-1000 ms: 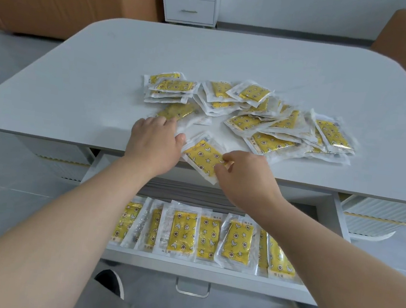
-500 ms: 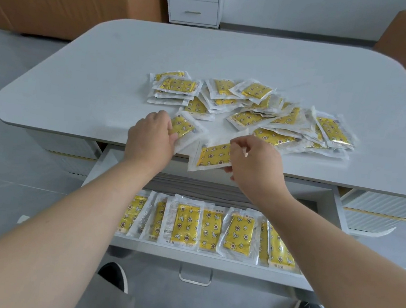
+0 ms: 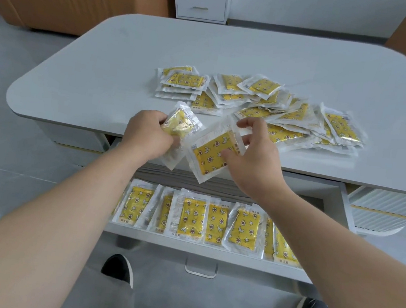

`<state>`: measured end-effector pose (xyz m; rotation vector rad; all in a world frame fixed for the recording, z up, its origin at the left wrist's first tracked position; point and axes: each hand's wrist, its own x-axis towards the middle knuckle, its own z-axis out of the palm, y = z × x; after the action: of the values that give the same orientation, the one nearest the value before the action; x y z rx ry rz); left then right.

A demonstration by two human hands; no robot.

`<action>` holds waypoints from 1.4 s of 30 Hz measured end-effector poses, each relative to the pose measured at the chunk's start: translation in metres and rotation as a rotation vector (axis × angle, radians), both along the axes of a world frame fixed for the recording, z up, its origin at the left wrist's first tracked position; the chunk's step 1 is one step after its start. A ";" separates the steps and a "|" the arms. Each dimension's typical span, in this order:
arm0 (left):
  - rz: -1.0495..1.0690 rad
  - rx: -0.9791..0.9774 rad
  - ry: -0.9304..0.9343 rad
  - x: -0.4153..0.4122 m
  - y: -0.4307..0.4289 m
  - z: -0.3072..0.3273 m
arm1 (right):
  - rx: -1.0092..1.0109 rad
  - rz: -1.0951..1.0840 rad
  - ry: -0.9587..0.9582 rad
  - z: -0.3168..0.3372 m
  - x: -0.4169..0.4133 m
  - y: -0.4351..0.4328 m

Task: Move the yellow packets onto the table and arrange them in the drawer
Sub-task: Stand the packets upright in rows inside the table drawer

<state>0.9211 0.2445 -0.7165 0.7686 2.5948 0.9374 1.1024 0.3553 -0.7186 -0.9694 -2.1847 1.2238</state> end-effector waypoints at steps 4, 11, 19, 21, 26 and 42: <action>0.016 0.021 -0.268 -0.006 -0.019 0.010 | 0.034 0.047 -0.043 -0.004 -0.009 -0.006; 0.103 -0.329 -0.298 -0.032 -0.056 -0.021 | 0.104 0.124 -0.129 -0.017 -0.025 -0.024; 0.183 -0.495 -0.289 -0.037 -0.089 -0.072 | 0.032 0.233 -0.284 -0.041 -0.036 -0.043; 0.191 -0.476 -0.353 -0.036 -0.092 -0.077 | 0.022 0.246 -0.330 -0.045 -0.037 -0.044; 0.216 -0.527 -0.441 -0.029 -0.088 -0.080 | 0.026 0.238 -0.380 -0.050 -0.040 -0.040; 0.150 -0.557 -0.590 -0.030 -0.080 -0.091 | 0.031 0.260 -0.415 -0.051 -0.045 -0.038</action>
<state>0.8914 0.1645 -0.8070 0.1196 2.2170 0.3500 1.0576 0.3168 -0.7692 -1.0235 -2.7162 1.1758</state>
